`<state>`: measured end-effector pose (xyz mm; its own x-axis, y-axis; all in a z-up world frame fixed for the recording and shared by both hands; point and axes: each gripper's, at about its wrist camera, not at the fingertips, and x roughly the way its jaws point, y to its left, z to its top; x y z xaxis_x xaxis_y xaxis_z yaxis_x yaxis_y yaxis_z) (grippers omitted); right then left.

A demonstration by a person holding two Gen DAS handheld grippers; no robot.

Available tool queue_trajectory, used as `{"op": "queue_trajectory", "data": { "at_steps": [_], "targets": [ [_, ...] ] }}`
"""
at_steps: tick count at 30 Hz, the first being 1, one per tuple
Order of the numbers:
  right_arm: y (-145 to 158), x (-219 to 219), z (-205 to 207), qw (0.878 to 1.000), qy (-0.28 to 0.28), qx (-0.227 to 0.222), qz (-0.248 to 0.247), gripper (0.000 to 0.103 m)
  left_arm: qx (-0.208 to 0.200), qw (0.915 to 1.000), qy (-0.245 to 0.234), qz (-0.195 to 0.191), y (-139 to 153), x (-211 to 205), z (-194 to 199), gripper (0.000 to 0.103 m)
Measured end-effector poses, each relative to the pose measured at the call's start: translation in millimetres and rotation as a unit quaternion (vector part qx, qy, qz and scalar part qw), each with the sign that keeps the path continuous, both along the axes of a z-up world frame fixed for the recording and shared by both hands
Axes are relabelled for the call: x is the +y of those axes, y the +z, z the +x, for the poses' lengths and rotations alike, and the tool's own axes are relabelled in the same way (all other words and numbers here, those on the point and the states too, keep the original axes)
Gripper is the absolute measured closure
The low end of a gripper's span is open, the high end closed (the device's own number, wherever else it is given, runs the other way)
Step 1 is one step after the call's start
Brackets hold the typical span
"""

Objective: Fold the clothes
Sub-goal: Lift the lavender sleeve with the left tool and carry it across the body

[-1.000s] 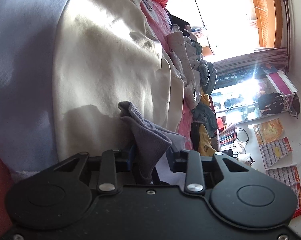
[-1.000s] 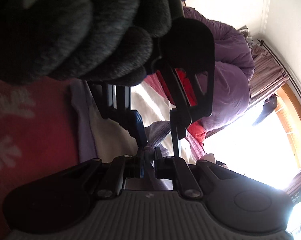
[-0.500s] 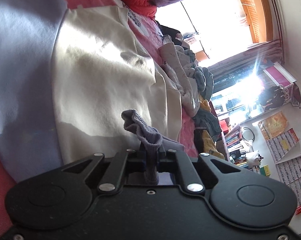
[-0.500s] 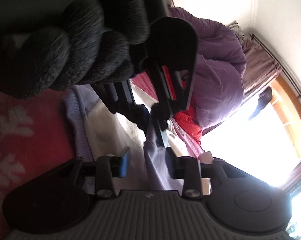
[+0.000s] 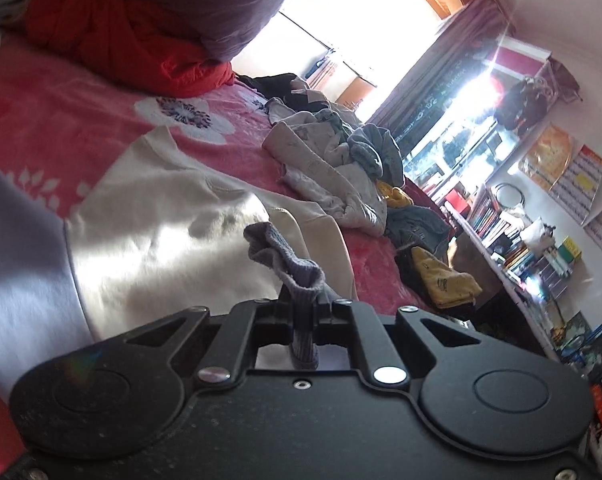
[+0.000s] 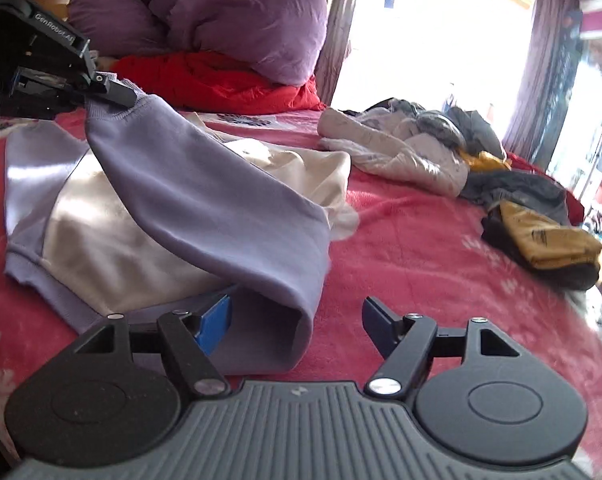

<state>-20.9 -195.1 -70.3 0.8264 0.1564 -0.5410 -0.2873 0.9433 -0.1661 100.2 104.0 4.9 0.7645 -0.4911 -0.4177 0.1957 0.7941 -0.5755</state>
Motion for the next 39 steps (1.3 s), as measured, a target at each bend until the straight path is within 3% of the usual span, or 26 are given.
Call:
{"op": "queue_trajectory", "data": {
  "at_steps": [4, 7, 14, 17, 18, 20, 25, 33, 39],
  "targets": [
    [-2.8, 14.4, 21.8, 1.0, 0.01, 0.013, -0.007, 0.047, -0.011, 0.9984, -0.022, 0.051, 19.6, -2.4, 8.8, 0.098],
    [5.3, 24.0, 29.7, 0.999, 0.034, 0.006, -0.02, 0.047, -0.018, 0.9962, -0.029, 0.081, 29.2, -3.8, 11.1, 0.098],
    [3.0, 35.7, 26.5, 0.996, 0.078, 0.001, -0.038, 0.046, -0.023, 0.9938, -0.015, 0.108, 45.8, 9.7, 21.7, 0.098],
    [1.3, 39.9, 24.7, 0.995, 0.083, -0.006, -0.047, 0.049, -0.02, 0.9927, -0.01, 0.119, 47.4, 13.7, 25.4, 0.098],
    [1.1, 42.0, 23.5, 0.995, 0.087, -0.012, -0.052, 0.055, -0.018, 0.9922, -0.008, 0.123, 47.7, 14.9, 26.5, 0.098],
    [1.0, 46.1, 20.8, 0.993, 0.096, -0.024, -0.066, 0.062, -0.014, 0.9918, -0.003, 0.127, 46.7, 18.8, 28.0, 0.098],
    [-1.5, 56.1, 15.0, 0.987, 0.12, -0.044, -0.097, 0.063, -0.006, 0.9921, 0.015, 0.124, 42.9, 31.3, 28.1, 0.098],
    [-8.8, 62.3, 16.8, 0.984, 0.136, -0.027, -0.109, 0.064, -0.002, 0.9907, 0.029, 0.133, 40.4, 42.7, 20.1, 0.098],
    [-8.1, 56.9, 14.7, 0.985, 0.139, -0.02, -0.1, 0.064, 0.006, 0.9919, 0.047, 0.118, 37.2, 57.3, 18.4, 0.098]
  ]
}}
